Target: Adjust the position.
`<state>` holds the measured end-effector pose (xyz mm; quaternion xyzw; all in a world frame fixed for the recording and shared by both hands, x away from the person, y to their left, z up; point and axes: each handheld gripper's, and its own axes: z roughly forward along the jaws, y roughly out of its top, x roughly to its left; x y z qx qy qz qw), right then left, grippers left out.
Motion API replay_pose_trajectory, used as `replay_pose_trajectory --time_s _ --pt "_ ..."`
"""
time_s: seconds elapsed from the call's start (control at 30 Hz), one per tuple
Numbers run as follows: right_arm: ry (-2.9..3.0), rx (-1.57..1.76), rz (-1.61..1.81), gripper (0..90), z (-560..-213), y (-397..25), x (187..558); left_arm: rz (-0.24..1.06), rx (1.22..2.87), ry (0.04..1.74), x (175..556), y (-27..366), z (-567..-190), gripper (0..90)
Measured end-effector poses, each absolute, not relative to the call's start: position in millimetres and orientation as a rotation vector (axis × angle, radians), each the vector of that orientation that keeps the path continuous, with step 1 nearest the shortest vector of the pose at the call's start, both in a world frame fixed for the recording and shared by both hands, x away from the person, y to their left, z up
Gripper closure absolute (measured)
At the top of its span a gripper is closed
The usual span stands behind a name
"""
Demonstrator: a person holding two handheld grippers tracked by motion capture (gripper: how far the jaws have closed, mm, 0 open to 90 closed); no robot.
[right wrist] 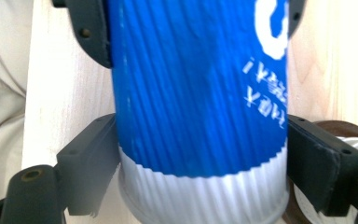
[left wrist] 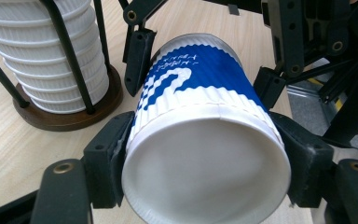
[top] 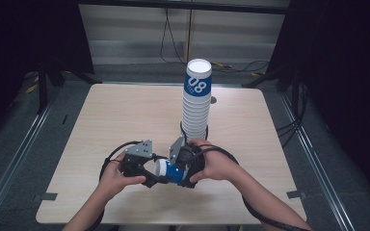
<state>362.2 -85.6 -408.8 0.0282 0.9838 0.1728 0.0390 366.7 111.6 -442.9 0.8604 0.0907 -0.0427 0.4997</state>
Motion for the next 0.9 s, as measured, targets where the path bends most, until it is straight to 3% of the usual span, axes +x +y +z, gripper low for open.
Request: replay_pose_trajectory --time_s 0.9 --pt "2.917 0.393 0.865 13.7 -413.8 -135.6 364.0 -0.094 2.04 0.281 372.2 126.4 -441.7 28.8"
